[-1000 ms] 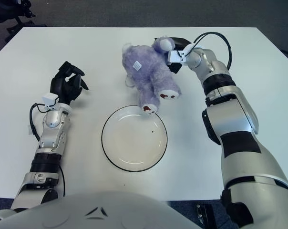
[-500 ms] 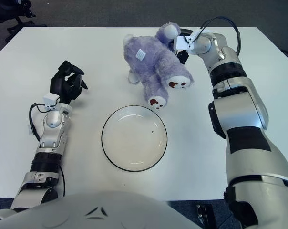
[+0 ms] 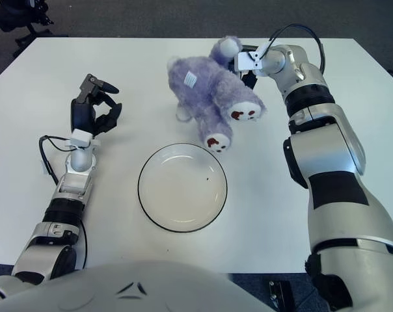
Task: Put the doll into the plate.
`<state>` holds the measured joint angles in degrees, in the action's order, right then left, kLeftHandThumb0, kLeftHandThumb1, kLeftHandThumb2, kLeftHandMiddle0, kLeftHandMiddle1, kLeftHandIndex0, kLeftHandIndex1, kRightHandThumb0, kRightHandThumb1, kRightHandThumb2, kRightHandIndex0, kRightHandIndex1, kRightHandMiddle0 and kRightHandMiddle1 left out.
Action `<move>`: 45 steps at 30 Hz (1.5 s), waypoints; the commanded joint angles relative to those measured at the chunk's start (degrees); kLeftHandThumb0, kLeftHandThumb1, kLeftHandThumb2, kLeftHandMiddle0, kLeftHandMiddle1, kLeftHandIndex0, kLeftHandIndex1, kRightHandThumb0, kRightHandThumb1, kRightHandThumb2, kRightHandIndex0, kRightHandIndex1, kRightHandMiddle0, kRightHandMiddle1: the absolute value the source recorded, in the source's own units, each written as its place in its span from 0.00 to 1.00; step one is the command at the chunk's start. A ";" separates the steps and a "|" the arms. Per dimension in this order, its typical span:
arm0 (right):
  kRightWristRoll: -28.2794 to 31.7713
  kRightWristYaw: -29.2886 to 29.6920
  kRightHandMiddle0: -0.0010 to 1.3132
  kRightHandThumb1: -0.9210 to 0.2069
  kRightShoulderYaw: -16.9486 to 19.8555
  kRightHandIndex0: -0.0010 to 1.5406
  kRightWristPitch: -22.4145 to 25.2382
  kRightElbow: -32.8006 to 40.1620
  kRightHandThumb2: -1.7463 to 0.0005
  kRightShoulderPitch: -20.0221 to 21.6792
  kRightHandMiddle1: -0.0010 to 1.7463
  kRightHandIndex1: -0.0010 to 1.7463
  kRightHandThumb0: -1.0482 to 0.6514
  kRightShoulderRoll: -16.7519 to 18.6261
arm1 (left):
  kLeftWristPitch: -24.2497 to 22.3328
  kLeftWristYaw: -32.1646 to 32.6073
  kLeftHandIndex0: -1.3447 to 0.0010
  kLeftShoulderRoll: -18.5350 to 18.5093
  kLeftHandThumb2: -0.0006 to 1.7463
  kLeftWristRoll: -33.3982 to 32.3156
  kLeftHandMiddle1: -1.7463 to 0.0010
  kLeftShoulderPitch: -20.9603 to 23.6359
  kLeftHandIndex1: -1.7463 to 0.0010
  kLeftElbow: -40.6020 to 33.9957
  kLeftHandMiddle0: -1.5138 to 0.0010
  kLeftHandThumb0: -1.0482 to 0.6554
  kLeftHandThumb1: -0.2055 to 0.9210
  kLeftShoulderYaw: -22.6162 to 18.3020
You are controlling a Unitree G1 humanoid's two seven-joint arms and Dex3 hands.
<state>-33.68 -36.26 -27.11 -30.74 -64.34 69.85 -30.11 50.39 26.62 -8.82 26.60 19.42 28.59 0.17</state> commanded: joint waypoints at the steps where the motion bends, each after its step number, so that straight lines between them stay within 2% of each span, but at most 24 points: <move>1: -0.32 -0.41 0.29 0.52 -0.21 0.44 -0.19 0.30 0.29 1.63 1.00 0.90 0.62 -0.30 | 1.65 2.39 0.69 0.05 0.16 1.24 0.12 -4.50 0.28 6.29 0.69 0.61 1.00 0.87; 4: -4.16 -12.43 0.29 0.52 -5.21 0.43 -2.93 -6.19 0.29 10.48 1.00 0.91 0.62 2.63 | 2.46 4.58 0.69 0.05 0.16 2.30 0.10 -4.17 0.27 7.18 0.71 0.61 1.00 1.12; 8: -5.95 -17.14 0.29 0.52 -7.20 0.41 -2.30 -8.63 0.27 13.71 1.00 0.94 0.62 4.00 | 2.58 6.02 0.69 0.04 0.17 2.92 0.09 -3.90 0.26 7.63 0.74 0.61 1.00 1.63; 16: -6.55 -18.26 0.29 0.52 -7.73 0.40 -2.34 -10.04 0.26 14.60 1.00 0.97 0.62 4.28 | 2.56 8.08 0.69 -0.25 0.17 3.71 0.09 -3.50 0.25 8.20 0.75 0.61 1.00 2.53; 18: -6.93 -18.27 0.38 0.55 -8.10 0.40 -2.11 -10.16 0.26 14.37 0.93 0.99 0.62 3.93 | 2.21 9.01 0.68 -0.12 0.17 4.30 0.09 -3.40 0.25 8.10 0.76 0.61 1.00 2.76; 19: -7.02 -18.25 0.37 0.48 -8.22 0.46 -2.01 -10.21 0.31 14.27 0.95 0.99 0.53 3.82 | 2.10 9.39 0.68 -0.12 0.17 4.49 0.10 -3.36 0.25 8.12 0.76 0.61 1.00 2.86; 23: -7.44 -18.57 0.35 0.39 -8.83 0.56 -0.73 -10.63 0.38 13.83 0.99 1.00 0.42 3.70 | 1.75 10.89 0.68 -0.26 0.17 5.30 0.10 -3.24 0.25 8.18 0.76 0.61 1.00 3.22; 30: -7.49 -18.66 0.34 0.35 -9.05 0.59 -0.37 -10.77 0.40 13.82 1.00 1.00 0.38 3.75 | 1.65 11.97 0.68 -0.50 0.17 5.72 0.10 -3.10 0.25 8.38 0.76 0.61 1.00 3.69; 32: -8.49 -18.32 0.34 0.35 -9.78 0.59 1.31 -11.04 0.40 13.75 1.00 1.00 0.38 3.92 | -0.64 14.97 0.69 -1.58 0.17 9.52 0.10 -2.80 0.24 7.93 0.76 0.61 1.00 4.17; 34: -8.98 -18.07 0.34 0.35 -10.15 0.59 2.14 -11.16 0.40 13.70 1.00 1.00 0.38 3.94 | -2.93 17.35 0.74 -2.49 0.19 12.79 0.10 -2.52 0.20 7.37 0.77 0.61 1.00 4.88; 35: -9.01 -18.01 0.34 0.35 -10.20 0.59 2.23 -11.17 0.41 13.69 1.00 1.00 0.38 3.91 | -3.74 18.14 0.78 -2.78 0.18 13.80 0.17 -2.41 0.24 7.18 0.80 0.58 0.99 5.27; 37: -9.09 -17.82 0.34 0.35 -10.29 0.59 2.51 -11.22 0.40 13.70 1.00 1.00 0.38 3.94 | -5.25 19.75 0.81 -3.39 0.10 15.58 0.41 -2.01 0.45 7.08 0.83 0.50 0.99 6.12; 39: -9.11 -17.74 0.34 0.35 -10.35 0.59 2.65 -11.24 0.40 13.70 1.00 1.00 0.38 3.97 | -5.90 20.75 0.82 -3.69 0.06 16.18 0.51 -1.81 0.53 7.15 0.83 0.47 1.00 6.72; 44: -9.05 -17.70 0.34 0.35 -10.47 0.59 2.73 -11.24 0.40 13.71 1.00 1.00 0.38 3.98 | -6.58 22.16 0.82 -4.19 0.03 16.31 0.60 -1.63 0.61 7.26 0.83 0.44 1.00 7.89; 45: -9.02 -17.51 0.34 0.35 -10.41 0.59 3.22 -11.39 0.40 13.67 1.00 1.00 0.38 4.02 | -7.86 24.06 0.82 -6.16 0.03 20.50 0.60 0.11 0.61 6.13 0.83 0.44 1.00 9.45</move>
<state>-42.36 -54.19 -37.56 -28.07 -75.59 83.87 -26.10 44.21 47.79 -13.40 43.33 22.11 32.39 7.21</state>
